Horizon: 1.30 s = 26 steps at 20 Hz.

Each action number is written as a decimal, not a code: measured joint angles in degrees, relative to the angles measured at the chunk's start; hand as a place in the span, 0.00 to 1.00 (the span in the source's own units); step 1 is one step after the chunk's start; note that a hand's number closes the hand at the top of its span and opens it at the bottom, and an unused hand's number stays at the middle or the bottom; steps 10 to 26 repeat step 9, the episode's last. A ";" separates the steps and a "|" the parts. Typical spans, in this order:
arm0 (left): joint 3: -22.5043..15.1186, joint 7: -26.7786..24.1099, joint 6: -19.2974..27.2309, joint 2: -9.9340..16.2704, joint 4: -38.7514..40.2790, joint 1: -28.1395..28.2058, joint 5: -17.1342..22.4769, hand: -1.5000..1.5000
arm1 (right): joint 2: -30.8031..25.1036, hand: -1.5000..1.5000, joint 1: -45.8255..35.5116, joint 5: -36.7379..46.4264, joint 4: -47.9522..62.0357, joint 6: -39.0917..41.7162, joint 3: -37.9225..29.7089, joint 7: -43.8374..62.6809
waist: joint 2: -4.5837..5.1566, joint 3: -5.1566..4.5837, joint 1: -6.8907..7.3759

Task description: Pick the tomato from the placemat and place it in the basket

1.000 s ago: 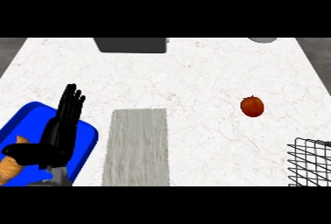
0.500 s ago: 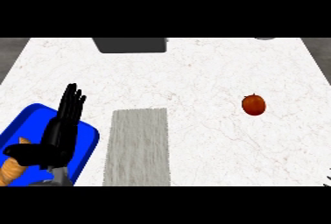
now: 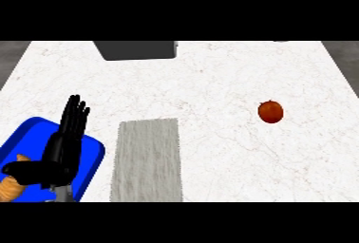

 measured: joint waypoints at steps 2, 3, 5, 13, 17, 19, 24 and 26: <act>0.29 -0.34 0.03 -0.01 0.75 0.09 0.03 0.50 | -0.50 0.00 1.27 -0.18 -0.22 -2.35 0.31 -0.43 | -0.17 0.01 -0.54; 0.46 -0.25 0.14 0.09 0.72 0.30 -0.03 0.50 | -1.01 0.00 1.91 -0.29 -0.28 -3.42 0.48 -0.48 | -0.30 0.03 -0.71; 0.51 -0.20 0.34 -0.07 0.67 0.41 -0.05 0.50 | -2.58 0.00 3.84 -0.49 -0.38 -5.33 1.23 -0.79 | -0.49 0.05 -1.07; 0.28 -0.58 0.14 -0.12 0.59 1.51 -0.14 0.50 | -6.39 0.00 6.48 -0.80 -0.45 -9.32 3.78 -1.88 | -0.89 0.07 -1.43; 0.28 -0.58 0.14 -0.12 0.59 1.51 -0.14 0.50 | -6.39 0.00 6.48 -0.80 -0.45 -9.32 3.78 -1.88 | -0.89 0.07 -1.43; 0.28 -0.58 0.14 -0.12 0.59 1.51 -0.14 0.50 | -6.39 0.00 6.48 -0.80 -0.45 -9.32 3.78 -1.88 | -0.89 0.07 -1.43; 0.28 -0.58 0.14 -0.12 0.59 1.51 -0.14 0.50 | -6.39 0.00 6.48 -0.80 -0.45 -9.32 3.78 -1.88 | -0.89 0.07 -1.43; 0.28 -0.58 0.14 -0.12 0.59 1.51 -0.14 0.50 | -6.39 0.00 6.48 -0.80 -0.45 -9.32 3.78 -1.88 | -0.89 0.07 -1.43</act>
